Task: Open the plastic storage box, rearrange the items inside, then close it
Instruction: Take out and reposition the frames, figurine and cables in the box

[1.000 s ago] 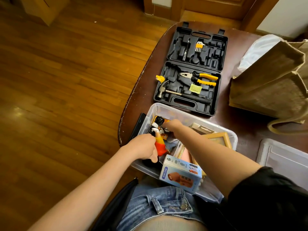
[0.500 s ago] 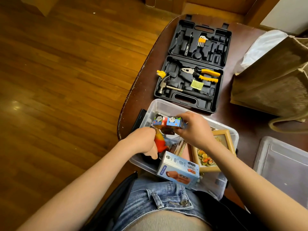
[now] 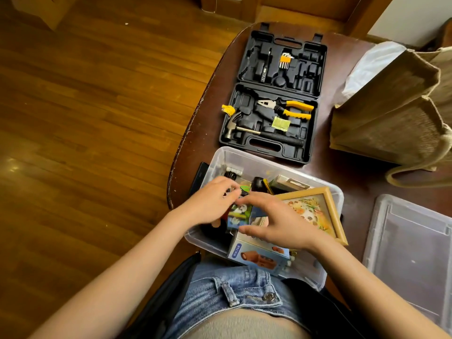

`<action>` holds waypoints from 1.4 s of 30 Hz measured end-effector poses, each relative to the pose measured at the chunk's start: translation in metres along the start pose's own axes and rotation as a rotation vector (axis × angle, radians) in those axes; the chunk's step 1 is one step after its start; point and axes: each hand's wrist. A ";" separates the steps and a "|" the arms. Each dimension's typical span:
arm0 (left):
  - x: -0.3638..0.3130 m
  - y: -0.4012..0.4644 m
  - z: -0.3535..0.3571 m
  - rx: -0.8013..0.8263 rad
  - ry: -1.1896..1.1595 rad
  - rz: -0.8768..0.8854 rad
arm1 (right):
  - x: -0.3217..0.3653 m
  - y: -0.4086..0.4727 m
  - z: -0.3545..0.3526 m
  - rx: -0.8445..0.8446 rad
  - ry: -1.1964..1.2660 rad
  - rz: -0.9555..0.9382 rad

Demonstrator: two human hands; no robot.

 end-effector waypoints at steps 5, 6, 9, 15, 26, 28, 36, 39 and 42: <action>0.003 0.003 0.009 0.093 0.031 0.046 | 0.001 0.017 -0.020 -0.219 0.158 0.124; 0.003 0.004 0.009 0.100 0.028 0.044 | -0.001 0.026 -0.023 -0.268 0.156 0.158; 0.005 0.009 0.007 0.181 0.039 0.047 | -0.007 0.062 -0.029 -0.201 0.095 0.261; 0.003 0.008 0.004 0.299 0.133 0.068 | -0.016 0.131 -0.009 0.140 -0.289 0.426; 0.005 0.002 -0.004 0.287 -0.032 0.026 | -0.039 0.168 0.013 0.137 -0.572 0.362; 0.004 -0.001 -0.005 0.284 -0.059 0.035 | -0.040 0.171 0.015 0.114 -0.573 0.355; 0.001 -0.007 -0.011 0.311 0.001 0.070 | -0.028 0.171 0.018 0.162 -0.782 0.371; -0.002 -0.003 -0.017 0.306 0.042 0.054 | -0.018 0.160 0.007 0.150 -0.757 0.344; -0.006 0.005 -0.017 0.314 0.082 0.026 | -0.006 0.139 -0.008 0.112 -0.746 0.246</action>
Point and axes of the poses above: each hand's wrist, its own y-axis towards the middle knuckle, its own z-axis out of the palm, x = y × z, and after that the axes turned 15 degrees about y, right-handed
